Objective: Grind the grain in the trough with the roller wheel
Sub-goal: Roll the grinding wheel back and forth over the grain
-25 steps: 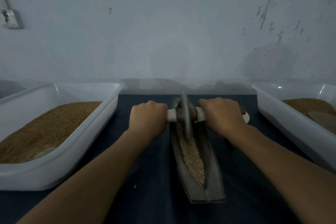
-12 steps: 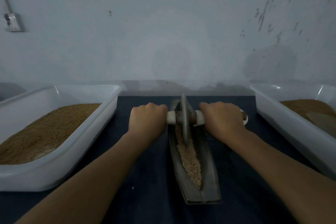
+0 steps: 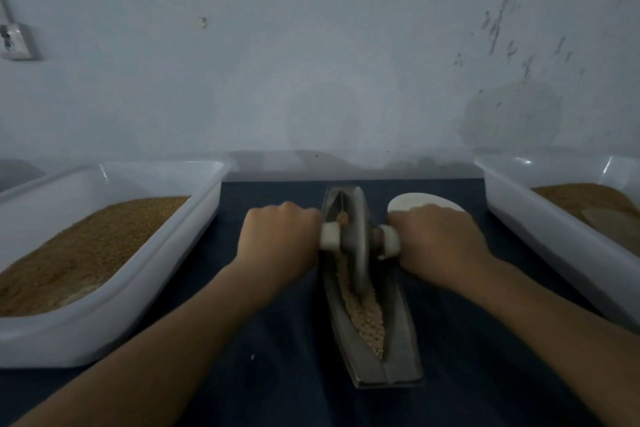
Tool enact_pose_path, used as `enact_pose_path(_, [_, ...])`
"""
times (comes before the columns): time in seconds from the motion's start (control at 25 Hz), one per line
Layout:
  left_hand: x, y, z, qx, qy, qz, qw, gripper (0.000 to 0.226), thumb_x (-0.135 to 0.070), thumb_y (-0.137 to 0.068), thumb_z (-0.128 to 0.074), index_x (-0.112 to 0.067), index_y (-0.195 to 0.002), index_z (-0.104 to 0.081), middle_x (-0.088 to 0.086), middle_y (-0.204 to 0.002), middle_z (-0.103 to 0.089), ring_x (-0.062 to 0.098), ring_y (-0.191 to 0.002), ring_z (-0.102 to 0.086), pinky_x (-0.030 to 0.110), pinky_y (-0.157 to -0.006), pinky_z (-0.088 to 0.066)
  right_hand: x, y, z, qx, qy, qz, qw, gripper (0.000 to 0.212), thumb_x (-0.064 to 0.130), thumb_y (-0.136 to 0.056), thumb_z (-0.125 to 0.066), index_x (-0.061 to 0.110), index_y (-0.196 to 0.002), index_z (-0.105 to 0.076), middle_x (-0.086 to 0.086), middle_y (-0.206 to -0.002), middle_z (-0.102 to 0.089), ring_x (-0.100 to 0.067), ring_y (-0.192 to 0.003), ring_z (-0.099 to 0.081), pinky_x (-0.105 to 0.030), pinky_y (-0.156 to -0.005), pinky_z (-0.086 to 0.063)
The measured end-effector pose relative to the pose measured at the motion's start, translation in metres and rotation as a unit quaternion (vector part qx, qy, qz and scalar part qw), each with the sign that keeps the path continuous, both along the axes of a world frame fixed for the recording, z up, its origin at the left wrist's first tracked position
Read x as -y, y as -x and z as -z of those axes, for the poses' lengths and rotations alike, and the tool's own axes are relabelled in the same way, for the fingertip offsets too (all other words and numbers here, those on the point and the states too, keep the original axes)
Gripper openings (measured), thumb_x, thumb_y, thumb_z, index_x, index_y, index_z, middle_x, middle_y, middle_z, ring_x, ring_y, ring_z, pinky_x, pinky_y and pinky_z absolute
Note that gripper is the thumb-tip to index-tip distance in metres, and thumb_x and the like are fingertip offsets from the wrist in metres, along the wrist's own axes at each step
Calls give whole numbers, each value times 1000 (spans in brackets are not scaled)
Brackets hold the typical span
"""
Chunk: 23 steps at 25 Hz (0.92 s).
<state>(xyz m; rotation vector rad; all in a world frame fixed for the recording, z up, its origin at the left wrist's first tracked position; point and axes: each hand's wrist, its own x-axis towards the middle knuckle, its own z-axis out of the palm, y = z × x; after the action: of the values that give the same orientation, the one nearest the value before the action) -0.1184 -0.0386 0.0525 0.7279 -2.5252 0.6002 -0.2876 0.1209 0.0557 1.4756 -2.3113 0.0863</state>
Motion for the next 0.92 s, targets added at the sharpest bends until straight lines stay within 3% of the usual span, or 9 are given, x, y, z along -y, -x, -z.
enact_pose_path(0.08, [14,20,-10,12,-54,-40,998,1,-26,-90,-56,-24,-90,-57,-2,-79,-55,21,-65,-51,33,-58,-36,31,6,-11,-17,9,14,1000,13,33,-89,-63,30,-92,-51,2,-91,-62,-24,-83,-62,-33,-62,-43])
enact_pose_path(0.2, [18,15,-10,32,-100,-22,994,4,-31,-89,-58,-28,-91,-59,-3,-84,-59,22,-72,-57,34,-61,-39,33,12,-15,-22,-9,-14,1000,17,30,-89,-66,30,-94,-51,1,-94,-61,-24,-85,-61,-34,-62,-38])
enact_pose_path(0.32, [0,-20,5,16,3,57,998,27,-40,-68,-69,-35,-68,-42,-12,-58,-29,10,-45,-27,23,-45,-21,-13,11,5,-5,-28,-80,996,25,40,-80,-62,41,-82,-38,12,-78,-53,-14,-68,-54,-27,-48,-32])
enact_pose_path(0.44, [-5,-30,2,3,51,82,995,44,-42,-50,-73,-36,-62,-31,-14,-54,-12,7,-41,-8,16,-46,-6,-33,10,21,-78,36,-92,992,22,49,-69,-54,45,-79,-34,14,-60,-42,-7,-47,-41,-19,-41,-16])
enact_pose_path(0.52, [4,-12,3,21,18,42,999,25,-39,-69,-69,-33,-70,-44,-12,-58,-31,12,-43,-32,24,-45,-21,-10,11,16,-103,58,-67,991,23,41,-75,-64,38,-83,-43,10,-65,-52,-16,-53,-51,-23,-43,-22])
enact_pose_path(0.6, [13,11,-8,31,-46,-14,998,6,-32,-85,-59,-28,-89,-58,-5,-77,-53,23,-68,-58,33,-56,-37,20,14,7,-77,62,-15,995,19,29,-84,-67,27,-91,-49,4,-81,-64,-23,-70,-62,-31,-51,-37])
enact_pose_path(0.68, [21,25,-16,41,-39,-34,998,7,-29,-88,-57,-26,-95,-60,-1,-82,-55,26,-76,-61,36,-61,-39,36,18,1,-38,37,16,998,15,25,-90,-62,23,-94,-48,1,-89,-65,-25,-80,-63,-36,-62,-49])
enact_pose_path(0.8, [16,7,-10,35,-41,-2,999,8,-36,-86,-60,-29,-86,-55,-5,-73,-49,19,-59,-45,32,-56,-32,9,18,5,-53,47,-30,997,24,28,-87,-61,29,-84,-37,6,-79,-56,-21,-70,-56,-35,-52,-45])
enact_pose_path(0.92, [-1,-35,8,-5,31,52,998,42,-42,-66,-73,-33,-68,-32,-12,-56,-20,7,-45,-11,21,-46,-10,-29,6,13,-118,92,-83,985,33,35,-71,-65,35,-78,-32,11,-62,-42,-16,-48,-41,-21,-42,-18])
